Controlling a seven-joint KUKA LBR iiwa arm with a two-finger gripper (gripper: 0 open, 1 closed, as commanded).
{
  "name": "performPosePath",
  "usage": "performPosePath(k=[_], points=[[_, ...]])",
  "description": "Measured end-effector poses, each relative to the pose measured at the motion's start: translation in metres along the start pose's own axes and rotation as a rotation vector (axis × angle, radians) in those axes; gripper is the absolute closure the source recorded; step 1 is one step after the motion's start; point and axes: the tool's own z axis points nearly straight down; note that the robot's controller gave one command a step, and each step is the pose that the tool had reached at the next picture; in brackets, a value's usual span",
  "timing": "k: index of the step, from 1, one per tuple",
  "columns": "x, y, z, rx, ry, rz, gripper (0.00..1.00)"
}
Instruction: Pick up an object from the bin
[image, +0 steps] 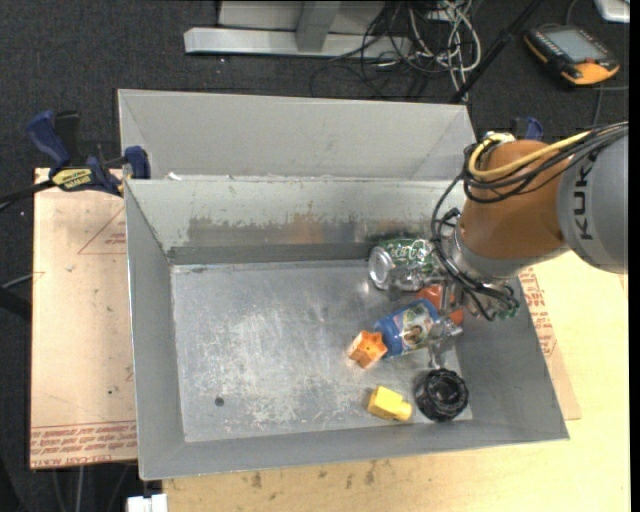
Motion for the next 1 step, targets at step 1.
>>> performPosePath(k=[1], points=[[0.0001, -0.012, 0.0279, -0.001, 0.001, 0.024, 0.0]])
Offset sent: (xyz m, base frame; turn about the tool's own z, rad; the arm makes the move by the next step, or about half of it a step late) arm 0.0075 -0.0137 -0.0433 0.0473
